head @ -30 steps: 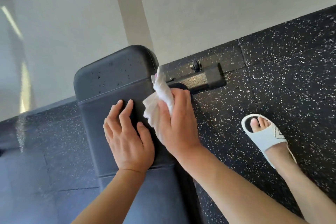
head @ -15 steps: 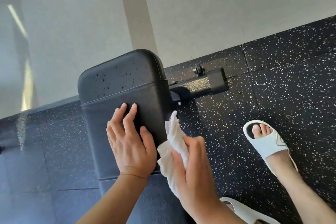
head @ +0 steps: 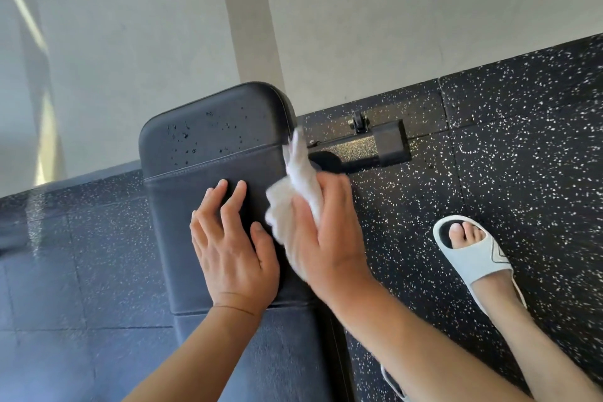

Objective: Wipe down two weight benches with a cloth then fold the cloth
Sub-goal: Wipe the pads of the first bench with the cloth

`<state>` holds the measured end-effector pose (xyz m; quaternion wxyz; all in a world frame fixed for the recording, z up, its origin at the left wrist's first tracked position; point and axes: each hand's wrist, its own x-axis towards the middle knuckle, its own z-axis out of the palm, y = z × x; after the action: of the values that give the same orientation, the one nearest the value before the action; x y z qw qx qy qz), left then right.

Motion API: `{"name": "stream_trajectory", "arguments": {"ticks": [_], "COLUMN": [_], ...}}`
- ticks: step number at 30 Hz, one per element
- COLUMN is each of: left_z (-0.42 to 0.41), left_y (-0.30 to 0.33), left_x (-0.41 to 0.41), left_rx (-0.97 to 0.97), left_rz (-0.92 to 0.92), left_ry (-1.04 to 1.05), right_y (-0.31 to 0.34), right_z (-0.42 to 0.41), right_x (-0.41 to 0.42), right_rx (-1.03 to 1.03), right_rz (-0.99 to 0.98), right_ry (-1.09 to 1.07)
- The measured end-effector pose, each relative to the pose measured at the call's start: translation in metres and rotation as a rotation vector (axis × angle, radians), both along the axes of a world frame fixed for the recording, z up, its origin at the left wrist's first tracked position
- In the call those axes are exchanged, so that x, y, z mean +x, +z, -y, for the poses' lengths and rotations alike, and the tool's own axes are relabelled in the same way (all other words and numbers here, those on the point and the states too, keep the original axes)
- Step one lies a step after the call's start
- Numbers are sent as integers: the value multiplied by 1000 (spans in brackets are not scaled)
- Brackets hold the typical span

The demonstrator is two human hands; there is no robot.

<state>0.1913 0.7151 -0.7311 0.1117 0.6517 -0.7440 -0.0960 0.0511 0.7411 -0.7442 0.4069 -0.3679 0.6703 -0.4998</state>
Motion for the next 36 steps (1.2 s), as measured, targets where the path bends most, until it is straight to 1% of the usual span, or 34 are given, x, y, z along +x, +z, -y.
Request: {"name": "stream_trajectory", "arguments": {"ticks": [3,5,6,8,13,15,17,20,24,25,27,29,32,36], "left_z": [0,0,0,0,0,0,0,-1,-1,0,0,0,0,1], "left_y": [-2,-3,-3,-3,-3,-2,-2,-3,-6,-6,-6,-6,-5,-2], "left_x": [1,2,3,2,3,3,2,3,3,3,3,5,4,3], "left_rx": [-6,-7,-5,-1,5,7,16,12,10,8,3,2,5,5], "left_rz": [4,4,3,1,8,16,18,7,6,10,15,14,8,22], "left_ry": [-5,-11,-9,-5,-11,-10,-2,3,18,12,-2,-1,3,-16], "right_y": [-1,-2,-2,-1,-1,-1,-2,-2,3,4,5,6,4,1], "right_z": [-73,-93,-89,-61,56,87,91,52,-38,-52,-61,-45,2,61], "right_x": [10,15,16,15,-5,-14,-19,-16,4,8,12,12,6,-5], "right_rx": [47,65,69,60,17,-8,-38,3,77,100,127,111,42,39], "right_rz": [38,21,5,-31,-67,-110,-147,-107,93,114,84,67,36,6], "right_ry": [93,115,109,74,-58,-36,5,70,71,57,36,20,-16,-83]}}
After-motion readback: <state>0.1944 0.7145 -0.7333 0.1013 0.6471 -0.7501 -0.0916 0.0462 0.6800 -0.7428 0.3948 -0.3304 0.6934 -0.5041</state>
